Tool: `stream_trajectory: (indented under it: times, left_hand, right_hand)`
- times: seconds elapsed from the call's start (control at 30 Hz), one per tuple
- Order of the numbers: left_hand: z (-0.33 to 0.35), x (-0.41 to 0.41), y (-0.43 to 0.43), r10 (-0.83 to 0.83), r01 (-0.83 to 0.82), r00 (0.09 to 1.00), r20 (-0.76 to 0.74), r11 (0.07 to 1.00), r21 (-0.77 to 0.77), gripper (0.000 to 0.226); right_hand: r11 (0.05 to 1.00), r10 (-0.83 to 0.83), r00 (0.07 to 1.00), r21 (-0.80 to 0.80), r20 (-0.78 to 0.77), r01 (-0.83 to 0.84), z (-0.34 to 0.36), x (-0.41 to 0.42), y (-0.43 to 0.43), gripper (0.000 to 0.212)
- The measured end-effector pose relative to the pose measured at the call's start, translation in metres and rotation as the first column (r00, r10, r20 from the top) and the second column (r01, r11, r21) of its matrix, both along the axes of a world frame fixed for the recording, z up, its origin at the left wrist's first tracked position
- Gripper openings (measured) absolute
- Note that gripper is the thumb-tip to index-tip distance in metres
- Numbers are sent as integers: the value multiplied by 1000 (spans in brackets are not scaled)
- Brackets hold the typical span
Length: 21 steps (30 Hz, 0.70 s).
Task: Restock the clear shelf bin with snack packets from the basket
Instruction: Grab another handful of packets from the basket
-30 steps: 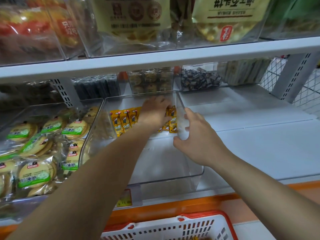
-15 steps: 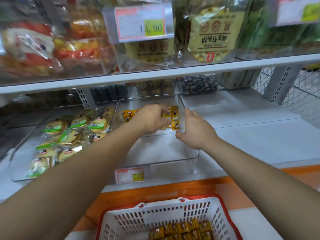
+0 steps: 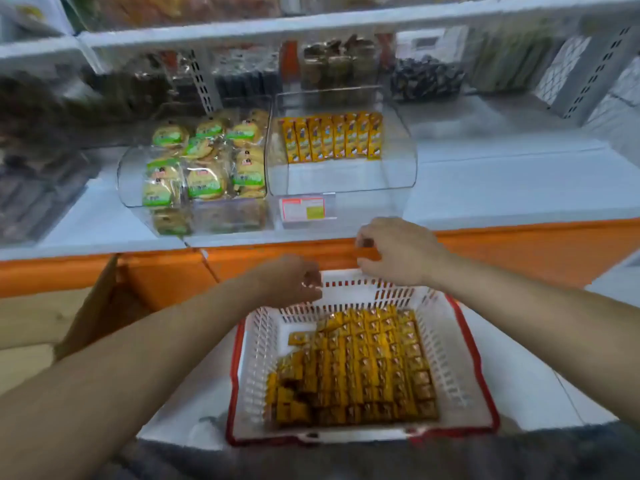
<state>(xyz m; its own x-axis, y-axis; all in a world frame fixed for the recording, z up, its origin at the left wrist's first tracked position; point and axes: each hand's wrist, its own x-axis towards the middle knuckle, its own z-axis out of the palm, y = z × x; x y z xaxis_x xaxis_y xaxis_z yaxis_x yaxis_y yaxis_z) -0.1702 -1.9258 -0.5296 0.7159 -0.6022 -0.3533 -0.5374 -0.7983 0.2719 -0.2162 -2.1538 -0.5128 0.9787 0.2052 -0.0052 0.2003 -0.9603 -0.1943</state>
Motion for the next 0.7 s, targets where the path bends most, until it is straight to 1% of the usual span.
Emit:
stream_trajectory:
  times: [0.07, 0.13, 0.23, 0.3, 0.37, 0.4, 0.47, 0.53, 0.6, 0.67, 0.7]
  left_hand:
    - [-40, -7, 2, 46, -41, 996, -73, 997, 66, 34]
    - [-83, -12, 6, 103, -91, 986, -131, 992, 91, 38]
    - [-144, -21, 11, 213, -195, 955, -208, 975, 103, 38]
    - [-181, -25, 14, 299, -280, 921, -251, 954, 108, 42]
    - [-211, -26, 18, 386, -374, 883, -267, 922, 98, 47]
    - [-224, -26, 21, 427, -419, 865, -263, 904, 90, 49]
    - [-246, -19, 25, 487, -489, 833, -261, 870, 63, 55]
    - [-265, -13, 26, 549, -567, 782, -296, 823, 29, 65]
    - [-280, -6, 24, 593, -637, 724, -351, 771, -11, 76]
    - [-294, 1, 21, 604, -680, 678, -419, 732, -44, 92]
    - [-300, 4, 19, 598, -685, 660, -455, 728, -36, 103]
  right_hand:
    - [995, 40, 975, -80, -217, -59, -43, -15, 6, 33]
    - [993, 44, 932, -90, -359, -81, -87, -23, 10, 34]
    - [997, 4, 871, -66, -492, -42, -146, -23, 18, 43]
    - [999, -52, 840, -21, -540, 48, -181, -20, 24, 48]
    - [991, -83, 834, 40, -546, 124, -210, -17, 29, 50]
    - [990, -79, 845, 61, -529, 130, -223, -15, 32, 49]
    - [995, -46, 895, 59, -444, 81, -244, -13, 39, 46]
    - [999, -10, 932, 45, -362, 28, -260, -9, 47, 45]
    - [998, 0, 942, 52, -335, 19, -272, -3, 55, 47]
    - [998, 2, 936, 57, -353, 19, -283, 3, 59, 47]
    - [999, 11, 927, 53, -376, 10, -287, 5, 59, 47]
